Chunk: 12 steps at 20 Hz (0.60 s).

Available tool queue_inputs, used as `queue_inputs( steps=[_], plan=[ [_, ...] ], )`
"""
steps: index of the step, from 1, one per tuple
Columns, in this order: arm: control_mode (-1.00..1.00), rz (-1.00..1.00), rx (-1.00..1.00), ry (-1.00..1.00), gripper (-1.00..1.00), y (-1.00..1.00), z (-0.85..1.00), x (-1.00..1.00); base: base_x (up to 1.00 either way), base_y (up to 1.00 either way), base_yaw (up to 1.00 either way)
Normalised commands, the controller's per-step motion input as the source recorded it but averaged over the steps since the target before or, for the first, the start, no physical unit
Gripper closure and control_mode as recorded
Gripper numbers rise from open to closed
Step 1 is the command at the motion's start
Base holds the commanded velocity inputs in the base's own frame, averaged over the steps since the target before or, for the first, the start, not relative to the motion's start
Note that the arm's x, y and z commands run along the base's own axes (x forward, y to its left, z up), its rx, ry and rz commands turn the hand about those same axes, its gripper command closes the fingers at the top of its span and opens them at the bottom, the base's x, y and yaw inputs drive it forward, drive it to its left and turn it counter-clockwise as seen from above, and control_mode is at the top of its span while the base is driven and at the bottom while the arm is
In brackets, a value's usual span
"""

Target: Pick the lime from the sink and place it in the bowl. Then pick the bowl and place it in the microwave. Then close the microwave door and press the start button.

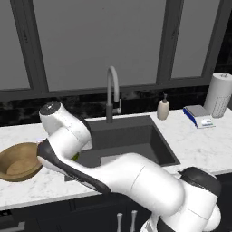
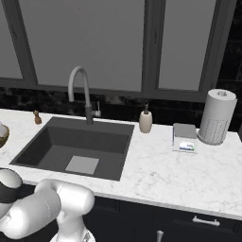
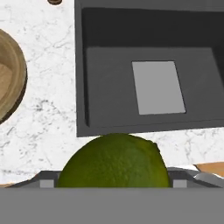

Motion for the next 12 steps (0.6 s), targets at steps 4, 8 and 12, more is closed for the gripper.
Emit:
queue_inputs(
  steps=[4,8,12],
  plan=[
    [-1.00,0.00,-0.16,-0.04,1.00,0.78,-0.01,0.00,0.00,0.00,0.00],
    [-1.00,0.00,-0.14,-0.01,1.00,0.70,-0.01,0.00,0.00,0.00,0.00],
    [-1.00,0.00,-0.07,0.00,1.00,0.66,0.00,0.14,0.00,0.00,0.00]
  ],
)
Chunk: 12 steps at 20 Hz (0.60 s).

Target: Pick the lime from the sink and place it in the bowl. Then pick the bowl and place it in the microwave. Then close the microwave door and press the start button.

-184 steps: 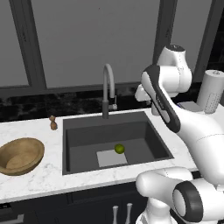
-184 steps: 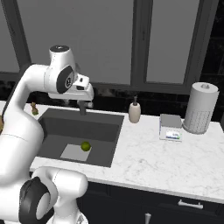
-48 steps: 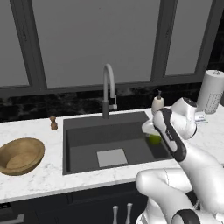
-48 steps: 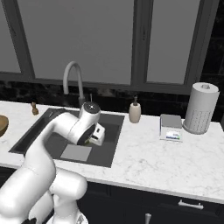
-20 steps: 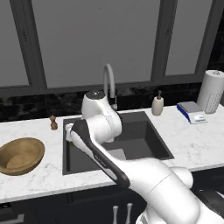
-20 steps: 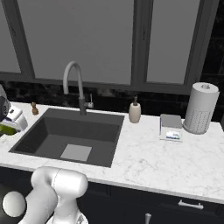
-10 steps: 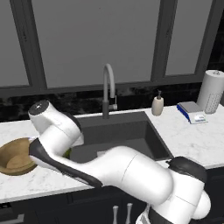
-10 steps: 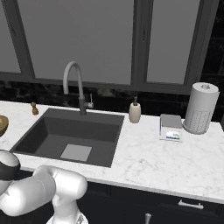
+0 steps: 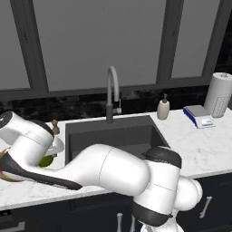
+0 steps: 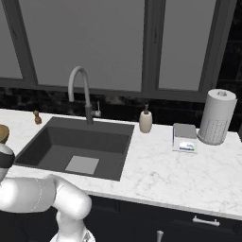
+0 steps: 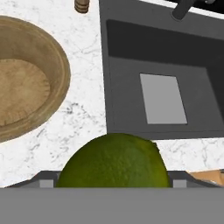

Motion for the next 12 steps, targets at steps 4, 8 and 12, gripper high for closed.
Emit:
queue_inputs(
  steps=[4,8,12],
  plan=[
    [-1.00,0.00,-0.06,0.00,1.00,0.66,-0.14,0.25,0.00,0.00,0.00],
    [-1.00,-0.04,0.00,0.00,1.00,0.20,-0.30,0.31,0.00,0.00,0.00],
    [-1.00,-0.04,0.02,0.00,1.00,0.00,-0.34,0.33,0.00,0.00,0.00]
  ],
)
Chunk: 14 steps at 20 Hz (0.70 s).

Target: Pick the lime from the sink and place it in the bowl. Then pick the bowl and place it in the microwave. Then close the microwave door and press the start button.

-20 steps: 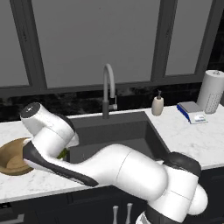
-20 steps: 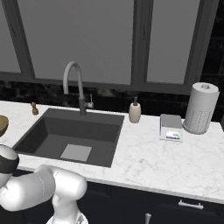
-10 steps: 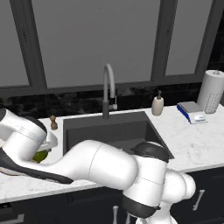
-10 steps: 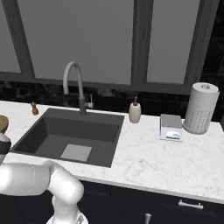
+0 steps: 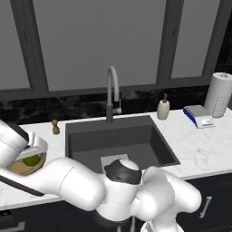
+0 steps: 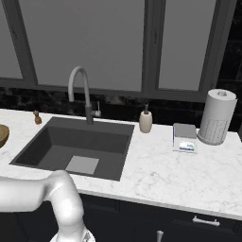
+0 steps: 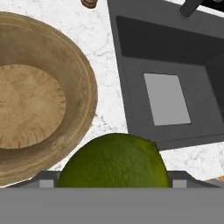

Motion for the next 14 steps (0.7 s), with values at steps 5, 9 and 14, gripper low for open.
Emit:
queue_inputs(
  steps=[5,9,14],
  plan=[
    [-1.00,0.00,0.10,0.03,1.00,0.00,-0.36,0.34,0.00,0.00,0.00],
    [-1.00,0.00,0.18,0.12,1.00,0.09,-0.30,0.58,0.00,0.00,0.00],
    [-1.00,0.00,0.17,0.06,1.00,0.03,-0.43,0.47,0.00,0.00,0.00]
  ],
)
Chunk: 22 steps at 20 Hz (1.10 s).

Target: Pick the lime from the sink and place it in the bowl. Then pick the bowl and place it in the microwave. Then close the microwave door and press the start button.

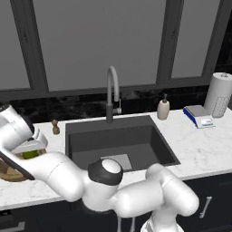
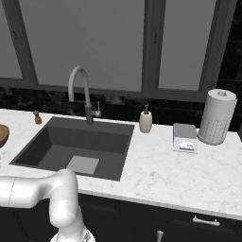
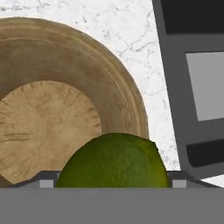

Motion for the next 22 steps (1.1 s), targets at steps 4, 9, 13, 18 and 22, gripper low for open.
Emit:
queue_inputs(
  steps=[4,9,13,18,22],
  plan=[
    [-1.00,0.00,0.11,0.08,1.00,0.18,-0.56,0.34,0.00,0.00,0.00],
    [-1.00,0.00,0.05,0.09,-1.00,0.15,-0.49,0.01,0.00,0.00,0.00],
    [-1.00,0.00,0.07,0.01,-1.00,0.07,-0.19,0.00,0.00,0.00,0.00],
    [-1.00,0.00,0.08,-0.01,-1.00,0.00,0.00,-0.01,0.00,0.00,0.00],
    [-1.00,0.00,0.09,-0.05,-1.00,-0.03,0.00,-0.05,0.00,0.00,0.00]
  ],
)
